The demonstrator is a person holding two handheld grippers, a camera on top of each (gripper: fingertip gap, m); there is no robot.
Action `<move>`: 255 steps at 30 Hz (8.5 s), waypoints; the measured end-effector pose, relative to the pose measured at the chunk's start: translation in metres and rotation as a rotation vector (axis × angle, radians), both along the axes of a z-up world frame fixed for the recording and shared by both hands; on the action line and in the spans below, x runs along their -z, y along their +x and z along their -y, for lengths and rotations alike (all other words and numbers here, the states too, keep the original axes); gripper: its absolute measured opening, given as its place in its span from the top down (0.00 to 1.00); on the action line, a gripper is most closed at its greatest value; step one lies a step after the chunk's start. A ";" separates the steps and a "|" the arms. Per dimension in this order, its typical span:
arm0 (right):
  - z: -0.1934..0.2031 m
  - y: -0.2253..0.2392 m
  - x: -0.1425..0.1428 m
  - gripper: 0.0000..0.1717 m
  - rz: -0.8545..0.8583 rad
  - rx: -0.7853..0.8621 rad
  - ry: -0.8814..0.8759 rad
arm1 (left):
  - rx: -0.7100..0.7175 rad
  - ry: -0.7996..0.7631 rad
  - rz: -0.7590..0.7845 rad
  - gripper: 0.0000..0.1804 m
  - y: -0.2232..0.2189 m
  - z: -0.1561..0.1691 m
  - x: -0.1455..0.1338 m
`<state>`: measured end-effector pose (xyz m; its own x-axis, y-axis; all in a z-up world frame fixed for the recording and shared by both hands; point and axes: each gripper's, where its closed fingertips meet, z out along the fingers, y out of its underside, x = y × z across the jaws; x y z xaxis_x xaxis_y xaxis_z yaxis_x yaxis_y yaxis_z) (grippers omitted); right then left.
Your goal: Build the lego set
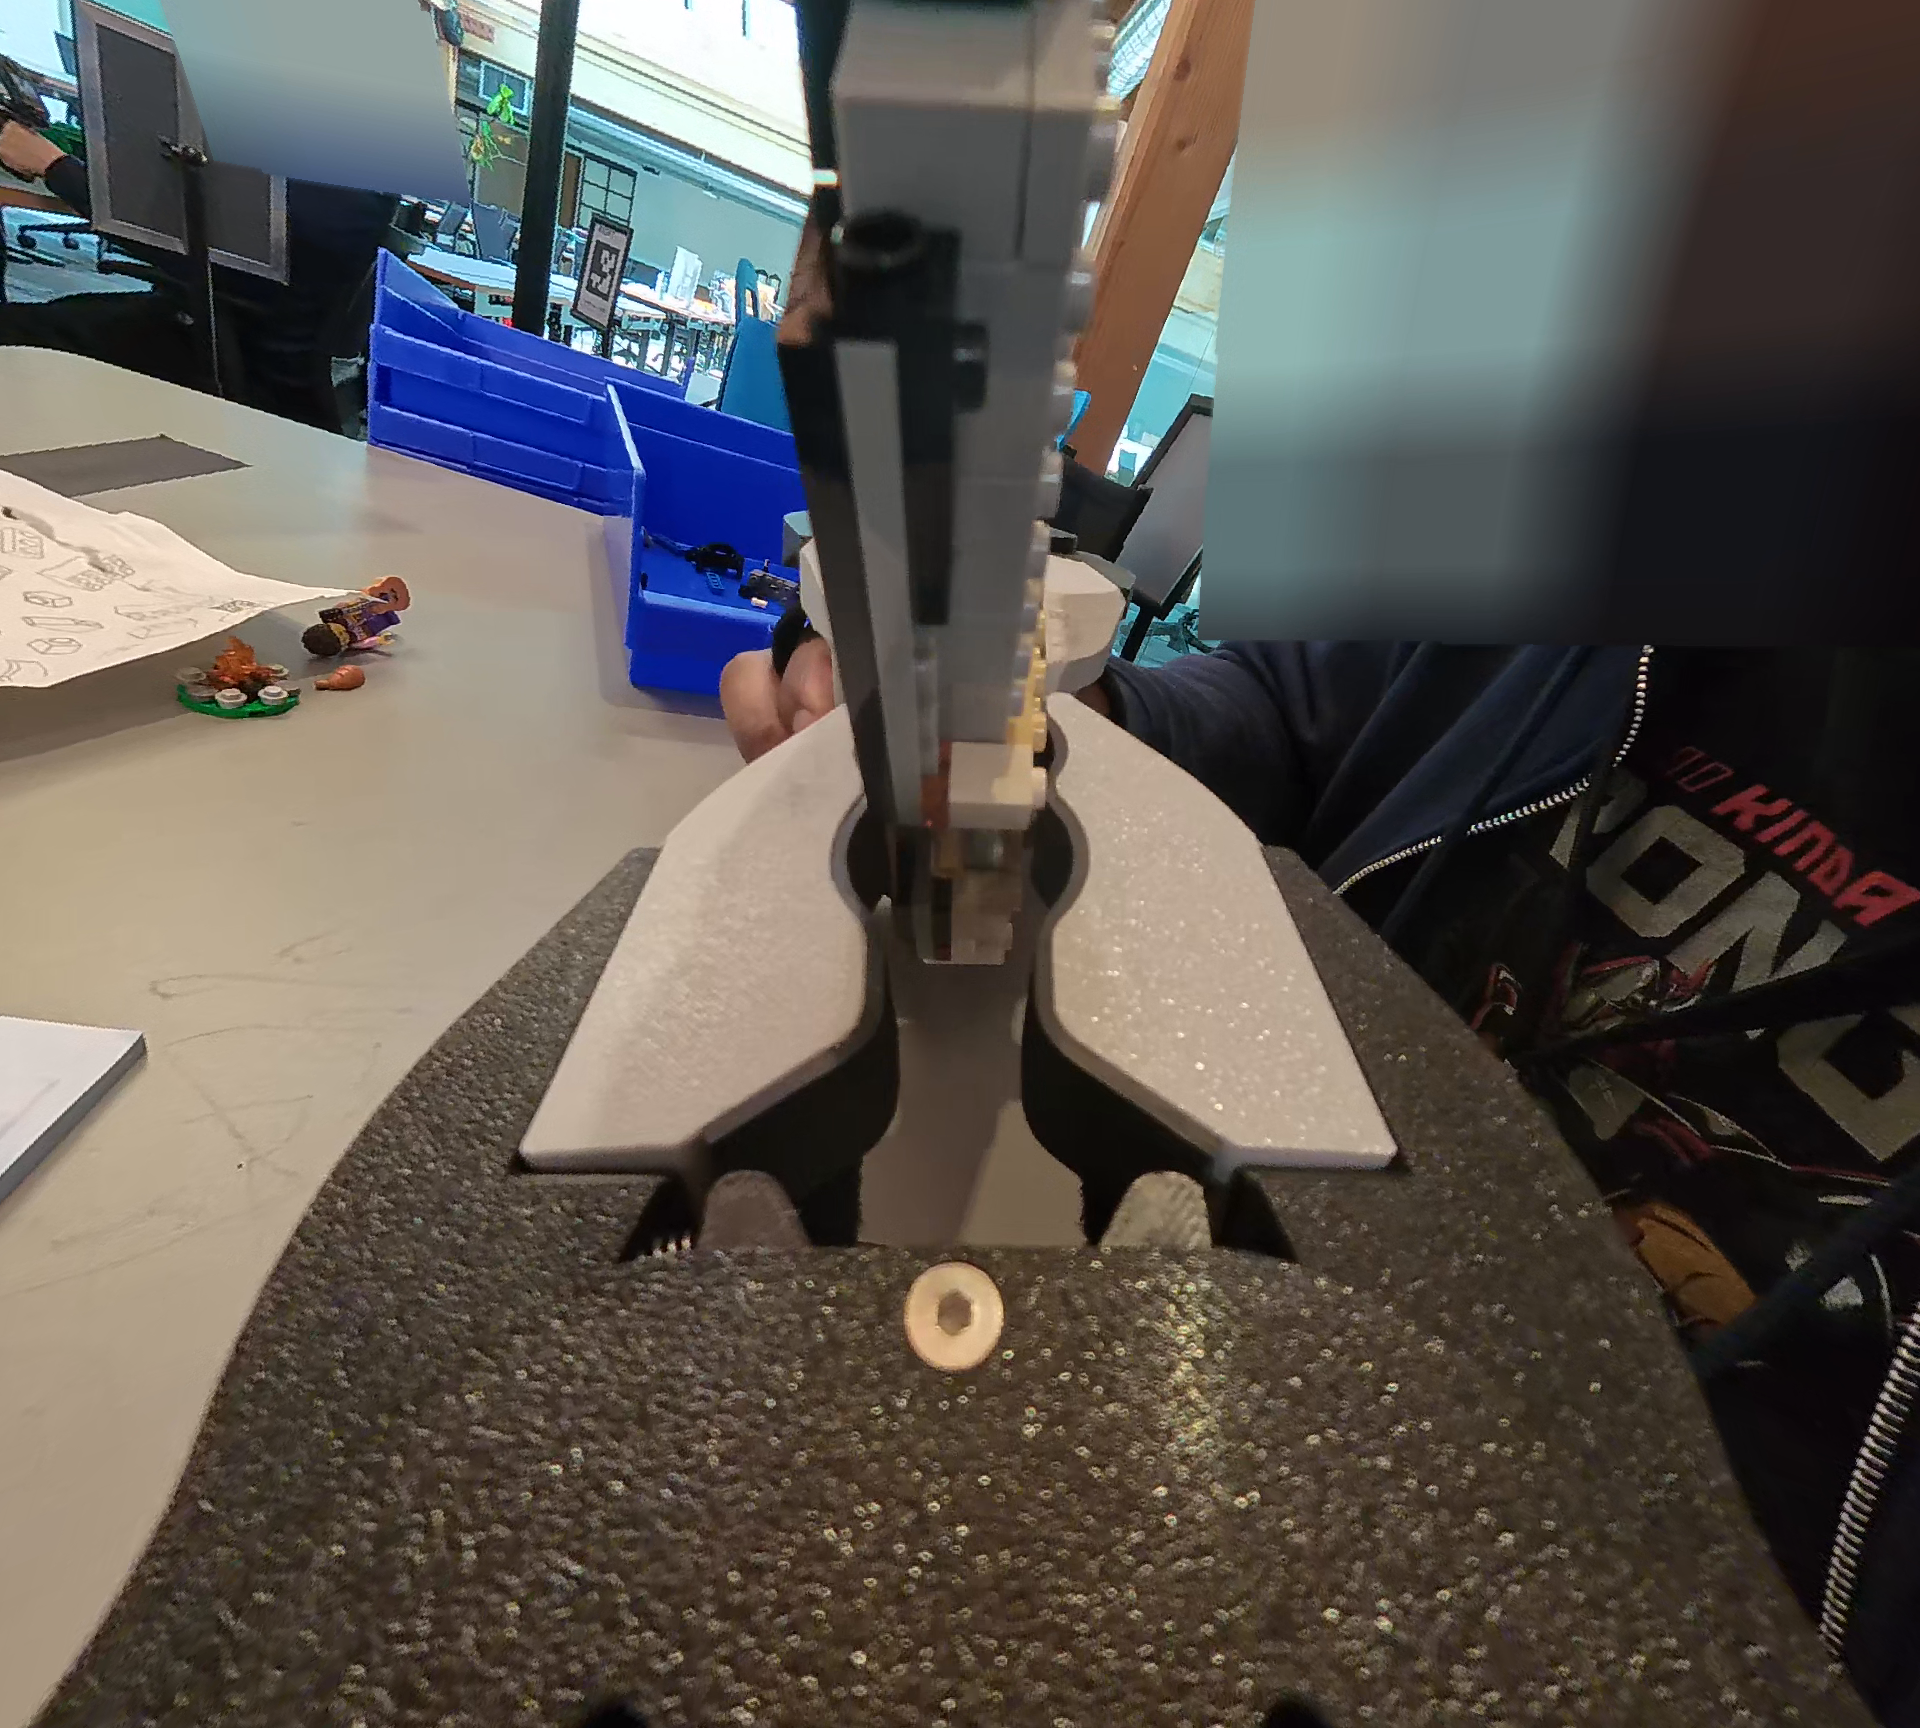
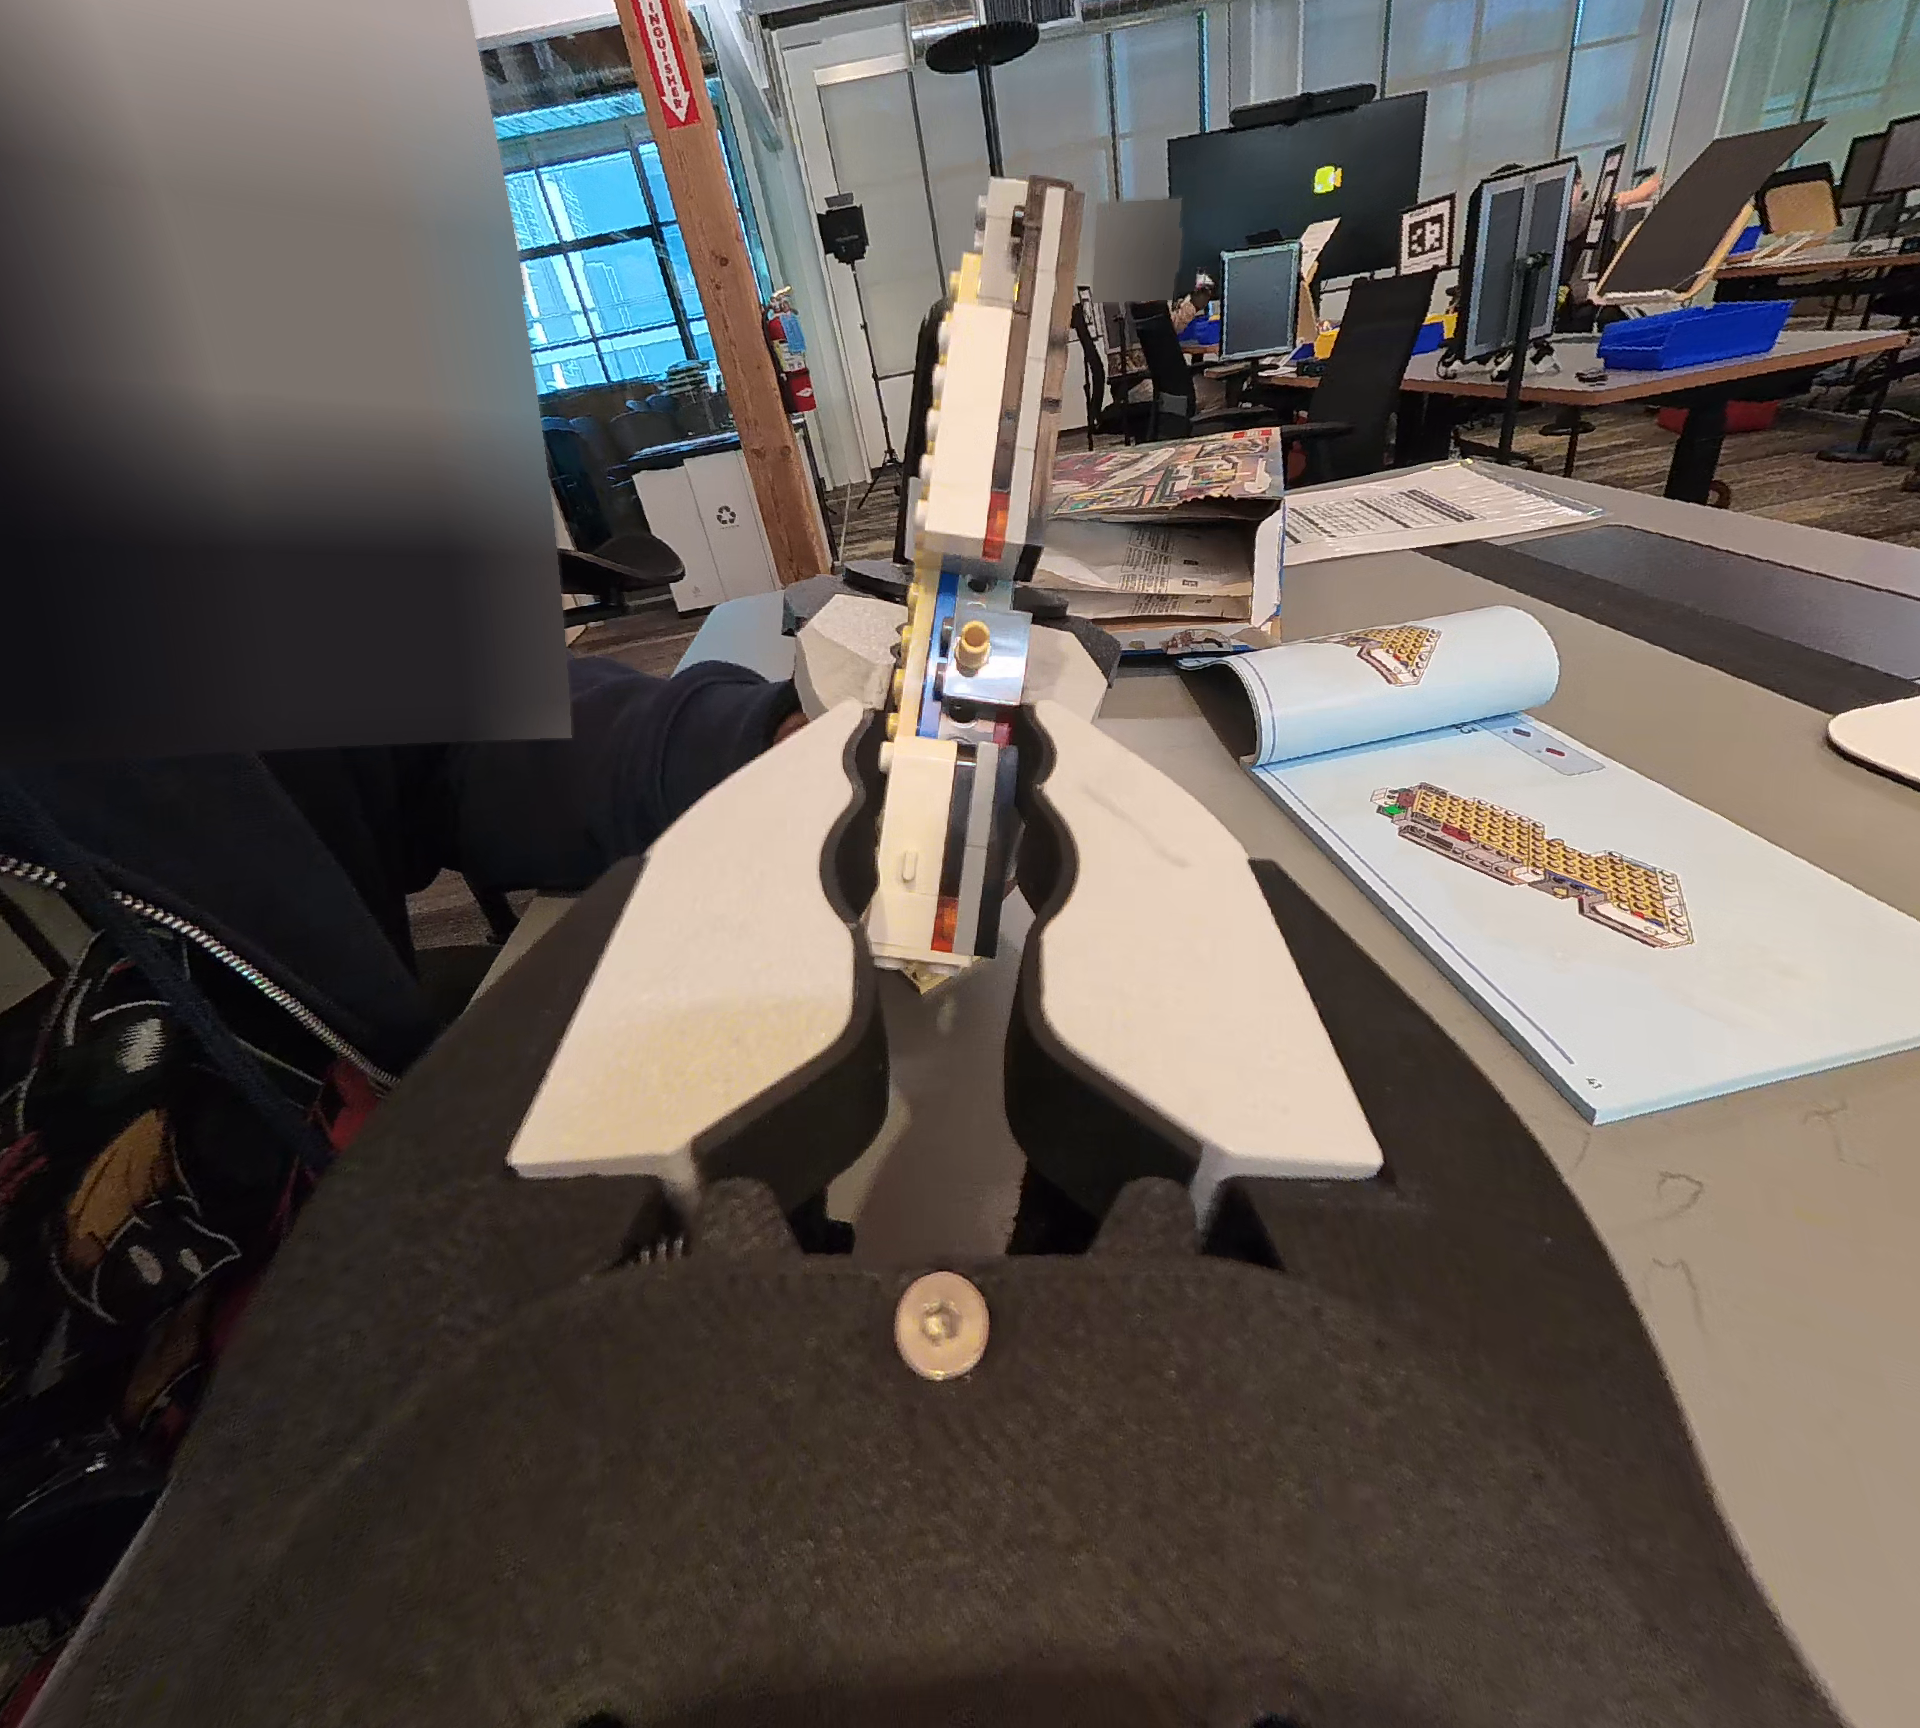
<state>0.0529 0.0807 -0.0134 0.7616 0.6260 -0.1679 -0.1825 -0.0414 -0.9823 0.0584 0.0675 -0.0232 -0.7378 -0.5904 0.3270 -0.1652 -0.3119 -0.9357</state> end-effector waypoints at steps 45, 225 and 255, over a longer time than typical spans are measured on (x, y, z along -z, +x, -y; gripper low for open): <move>0.006 -0.005 0.017 0.87 0.198 -0.063 -0.079 | 0.010 0.297 -0.010 0.87 -0.008 0.002 0.019; -0.050 0.004 0.003 0.86 -0.555 0.102 -0.169 | -0.345 -0.454 0.034 0.87 0.012 -0.060 -0.025; -0.044 0.011 -0.018 0.86 -0.414 0.197 -0.054 | -0.169 -0.586 -0.056 0.82 0.015 -0.051 -0.026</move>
